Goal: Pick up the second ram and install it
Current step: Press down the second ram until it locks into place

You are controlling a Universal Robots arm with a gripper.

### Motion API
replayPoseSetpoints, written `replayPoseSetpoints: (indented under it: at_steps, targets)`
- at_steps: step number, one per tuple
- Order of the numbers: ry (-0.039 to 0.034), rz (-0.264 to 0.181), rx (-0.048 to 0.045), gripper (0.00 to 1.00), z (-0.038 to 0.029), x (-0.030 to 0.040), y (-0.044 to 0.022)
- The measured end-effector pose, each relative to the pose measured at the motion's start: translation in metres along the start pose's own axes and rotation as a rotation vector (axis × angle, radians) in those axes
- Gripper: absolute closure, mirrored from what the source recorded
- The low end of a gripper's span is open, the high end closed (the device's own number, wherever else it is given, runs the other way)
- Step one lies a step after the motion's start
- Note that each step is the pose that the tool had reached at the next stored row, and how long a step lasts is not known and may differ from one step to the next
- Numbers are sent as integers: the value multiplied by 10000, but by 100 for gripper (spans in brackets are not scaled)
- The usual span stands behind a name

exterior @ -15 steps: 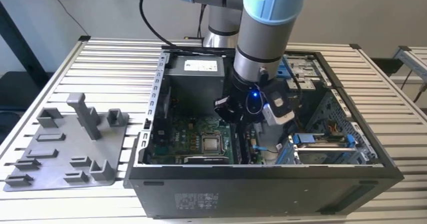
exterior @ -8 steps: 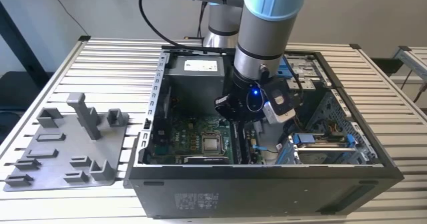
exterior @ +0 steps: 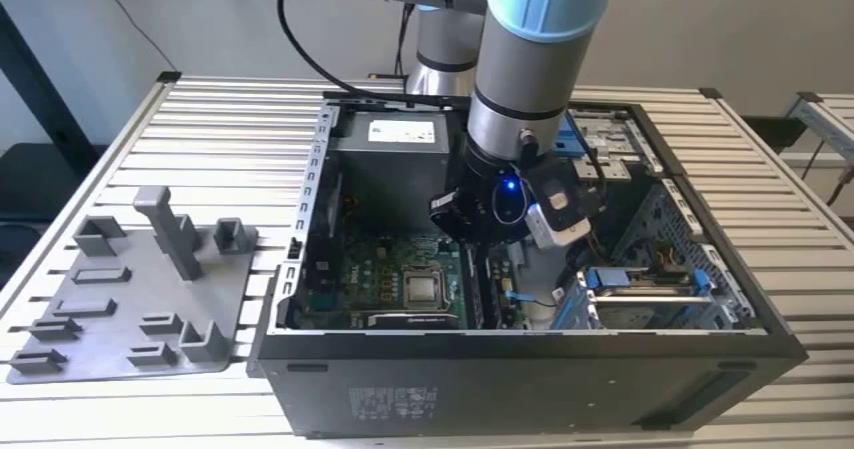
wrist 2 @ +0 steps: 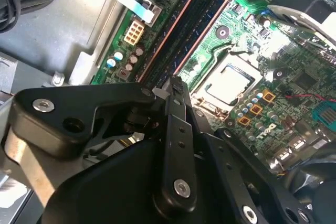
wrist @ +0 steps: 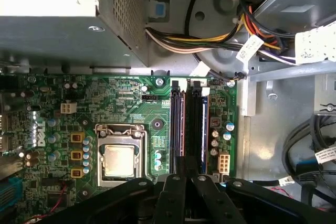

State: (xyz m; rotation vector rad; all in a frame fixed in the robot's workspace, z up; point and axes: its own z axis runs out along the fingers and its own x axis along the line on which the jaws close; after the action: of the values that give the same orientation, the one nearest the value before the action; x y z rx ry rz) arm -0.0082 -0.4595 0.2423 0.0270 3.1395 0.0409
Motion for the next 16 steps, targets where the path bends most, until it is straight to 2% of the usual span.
replayPoseSetpoints:
  at_steps: [11, 16]
  targets:
    - [0, -9, 0, 89, 0, 2, 0]
    - [16, -584, -1, 89, 0, 3, 0]
